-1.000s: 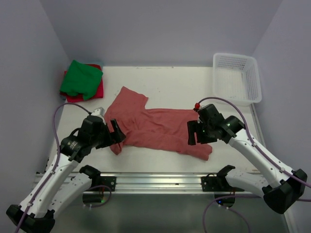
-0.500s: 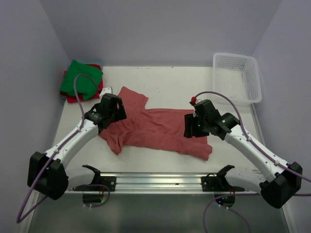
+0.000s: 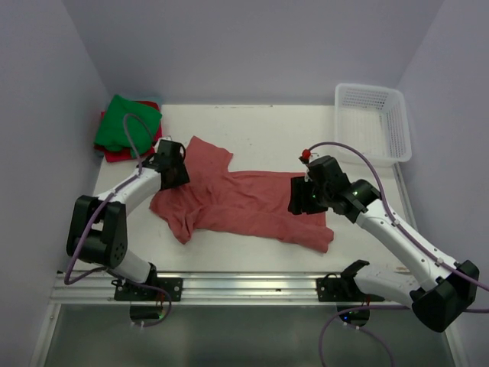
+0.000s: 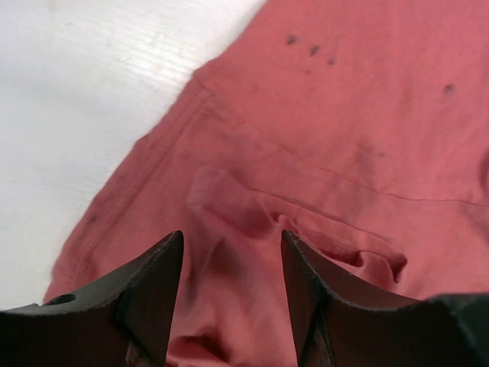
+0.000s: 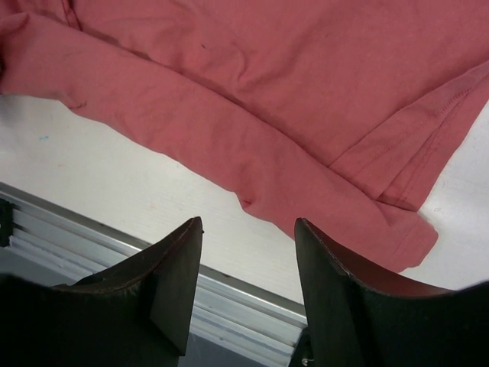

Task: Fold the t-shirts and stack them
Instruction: Flatten out the tshirt

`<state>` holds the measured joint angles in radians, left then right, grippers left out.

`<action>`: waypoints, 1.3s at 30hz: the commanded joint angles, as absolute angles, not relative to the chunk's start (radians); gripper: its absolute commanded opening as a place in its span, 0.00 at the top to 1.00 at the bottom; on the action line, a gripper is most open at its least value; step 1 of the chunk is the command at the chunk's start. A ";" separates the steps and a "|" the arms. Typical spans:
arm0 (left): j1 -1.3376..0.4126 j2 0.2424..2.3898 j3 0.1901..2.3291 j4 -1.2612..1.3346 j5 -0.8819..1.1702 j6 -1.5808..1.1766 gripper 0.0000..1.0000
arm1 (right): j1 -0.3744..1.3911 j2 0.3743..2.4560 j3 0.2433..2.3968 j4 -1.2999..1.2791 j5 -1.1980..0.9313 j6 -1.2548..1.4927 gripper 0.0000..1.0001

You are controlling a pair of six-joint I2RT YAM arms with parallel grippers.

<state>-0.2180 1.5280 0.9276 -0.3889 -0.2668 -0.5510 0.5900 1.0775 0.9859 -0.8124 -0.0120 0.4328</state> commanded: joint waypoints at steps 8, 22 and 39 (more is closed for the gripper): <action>-0.209 1.557 0.997 -0.219 -0.061 -0.505 1.00 | 0.592 1.040 0.965 -0.773 -0.017 0.423 0.48; -0.210 1.228 1.127 -0.273 0.067 -0.479 1.00 | 0.592 1.028 0.946 -0.756 -0.003 0.440 0.50; -0.235 0.764 0.741 -0.762 0.319 -0.629 1.00 | 0.594 1.078 0.971 -0.750 0.045 0.428 0.50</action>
